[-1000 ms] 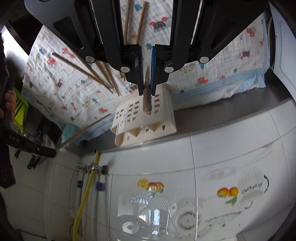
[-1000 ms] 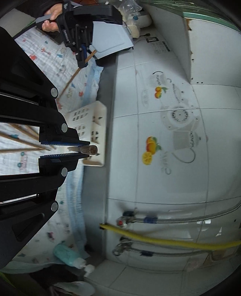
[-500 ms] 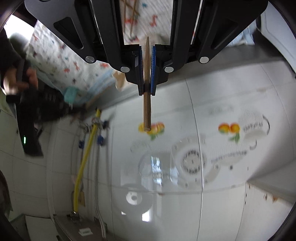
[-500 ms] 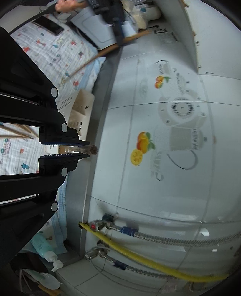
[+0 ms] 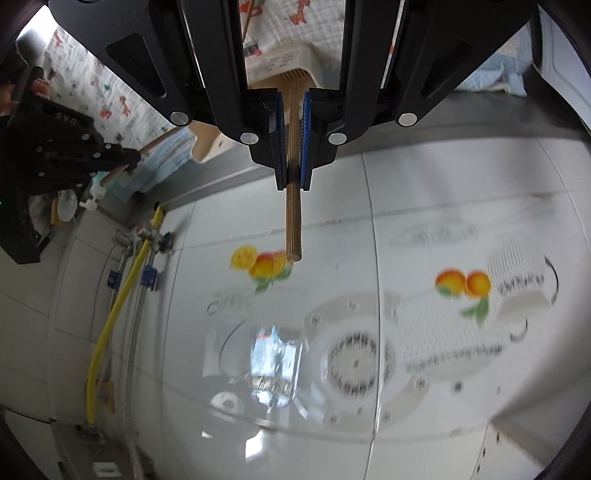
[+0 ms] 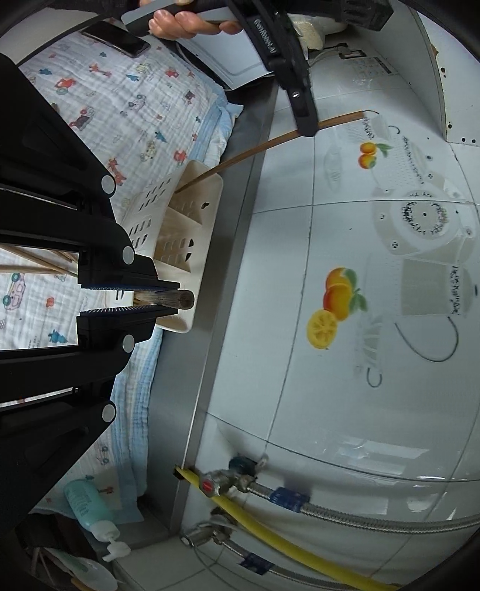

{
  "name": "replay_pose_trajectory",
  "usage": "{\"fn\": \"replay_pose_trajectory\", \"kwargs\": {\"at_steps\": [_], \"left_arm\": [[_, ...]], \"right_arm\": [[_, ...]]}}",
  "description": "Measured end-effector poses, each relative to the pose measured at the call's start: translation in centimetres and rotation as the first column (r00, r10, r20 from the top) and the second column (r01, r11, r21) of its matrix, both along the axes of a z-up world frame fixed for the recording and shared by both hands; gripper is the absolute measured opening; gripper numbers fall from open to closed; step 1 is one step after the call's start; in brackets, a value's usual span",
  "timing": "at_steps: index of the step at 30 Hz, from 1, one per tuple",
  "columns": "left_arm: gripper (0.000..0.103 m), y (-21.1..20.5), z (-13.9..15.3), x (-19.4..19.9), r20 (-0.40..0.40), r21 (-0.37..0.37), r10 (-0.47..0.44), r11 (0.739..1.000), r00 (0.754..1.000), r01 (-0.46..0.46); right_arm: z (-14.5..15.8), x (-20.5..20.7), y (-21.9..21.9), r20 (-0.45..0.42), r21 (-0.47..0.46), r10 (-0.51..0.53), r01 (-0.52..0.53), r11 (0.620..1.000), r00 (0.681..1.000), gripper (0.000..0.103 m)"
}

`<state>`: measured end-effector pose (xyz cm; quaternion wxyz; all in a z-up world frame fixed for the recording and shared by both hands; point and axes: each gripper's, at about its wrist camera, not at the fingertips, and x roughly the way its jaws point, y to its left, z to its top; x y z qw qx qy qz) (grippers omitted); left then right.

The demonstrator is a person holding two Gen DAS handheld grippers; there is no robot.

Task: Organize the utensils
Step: 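Lower both chopsticks into the holder and open both grippers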

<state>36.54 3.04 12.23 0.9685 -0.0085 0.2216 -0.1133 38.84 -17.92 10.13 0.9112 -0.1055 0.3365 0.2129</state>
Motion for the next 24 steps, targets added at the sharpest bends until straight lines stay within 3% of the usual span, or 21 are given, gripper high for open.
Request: {"fn": "replay_pose_trajectory", "kwargs": {"at_steps": [7, 11, 13, 14, 19, 24], "left_arm": [[0.009, 0.5, -1.5, 0.1, -0.03, -0.007, 0.013, 1.0, 0.999, -0.013], [0.011, 0.8, -0.8, -1.1, -0.01, -0.009, 0.018, 1.0, 1.0, -0.018], [0.025, 1.1, -0.2, -2.2, 0.012, -0.012, 0.021, 1.0, 1.0, -0.021], [0.026, 1.1, 0.0, -2.6, 0.02, -0.013, 0.023, 1.0, 1.0, -0.023], [0.027, 1.8, 0.1, -6.5, 0.051, -0.005, 0.007, 1.0, 0.999, -0.007], [0.027, 2.1, -2.4, -10.3, 0.015, 0.006, -0.028, 1.0, 0.999, 0.028]], "right_arm": [[-0.2, -0.2, -0.3, 0.009, 0.023, -0.012, 0.012, 1.0, 1.0, 0.009], [0.8, -1.2, -0.9, 0.046, 0.035, -0.028, 0.026, 0.999, 0.999, 0.024], [1.6, -2.2, -1.4, 0.079, 0.037, -0.042, 0.039, 0.999, 0.996, 0.024], [1.8, -2.7, -1.6, 0.089, 0.041, -0.045, 0.041, 0.998, 0.995, 0.024], [2.6, -6.8, -2.9, 0.151, 0.071, -0.06, 0.05, 0.996, 0.987, 0.027], [0.8, -11.2, -3.9, 0.15, 0.101, -0.058, 0.043, 0.994, 0.987, 0.03]]}}
